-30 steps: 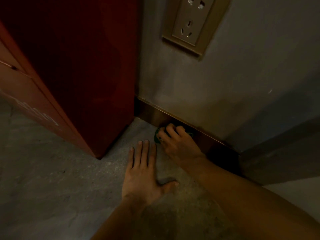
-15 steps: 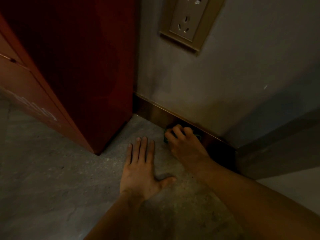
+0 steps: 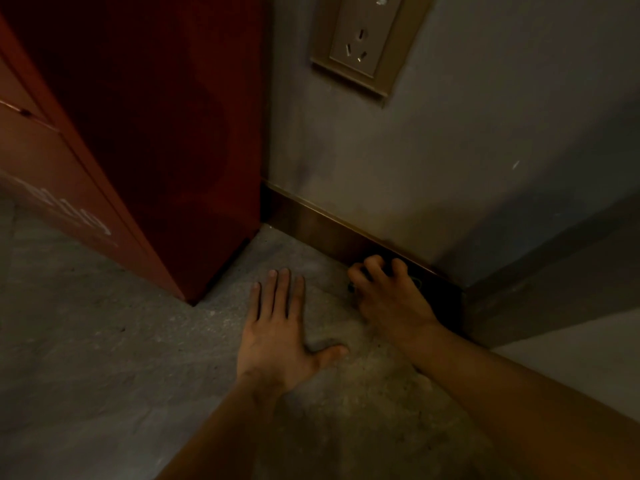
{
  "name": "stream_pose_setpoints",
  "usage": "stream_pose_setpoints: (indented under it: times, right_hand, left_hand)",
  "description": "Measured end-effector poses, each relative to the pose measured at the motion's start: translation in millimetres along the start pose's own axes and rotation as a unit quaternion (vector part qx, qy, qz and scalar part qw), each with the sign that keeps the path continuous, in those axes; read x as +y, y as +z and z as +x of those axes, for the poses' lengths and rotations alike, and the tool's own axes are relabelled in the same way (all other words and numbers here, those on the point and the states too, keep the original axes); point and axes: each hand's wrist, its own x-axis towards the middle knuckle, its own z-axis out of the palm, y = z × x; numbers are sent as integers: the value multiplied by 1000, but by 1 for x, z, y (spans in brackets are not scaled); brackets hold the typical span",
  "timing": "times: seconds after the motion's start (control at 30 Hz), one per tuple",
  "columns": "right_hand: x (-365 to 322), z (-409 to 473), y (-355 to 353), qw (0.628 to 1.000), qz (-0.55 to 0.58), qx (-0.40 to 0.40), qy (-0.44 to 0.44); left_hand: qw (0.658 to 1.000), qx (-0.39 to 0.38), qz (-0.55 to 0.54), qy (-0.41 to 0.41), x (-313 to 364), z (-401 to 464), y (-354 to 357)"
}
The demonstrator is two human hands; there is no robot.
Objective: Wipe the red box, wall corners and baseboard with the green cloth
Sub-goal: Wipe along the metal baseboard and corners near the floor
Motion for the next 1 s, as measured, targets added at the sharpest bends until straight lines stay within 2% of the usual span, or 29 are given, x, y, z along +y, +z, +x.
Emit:
stream_pose_setpoints:
  times: [0.37,0.6,0.77,1.0]
  right_hand:
    - [6,-17,-11,998,6,-68,1]
    - [14,-30,-24,995,74,-41,48]
    - [16,-38,-37,984,166,4,67]
    - [-7,-50,-61,940,335,41,54]
  left_hand:
    - [1000,2,2,0,0,-1,-1]
    - [1000,-25,2,-4,-1,2,-1]
    - [998,-60,-21,-7,-4,4,-8]
    - [992,-14,-108,58,11,-13,-31]
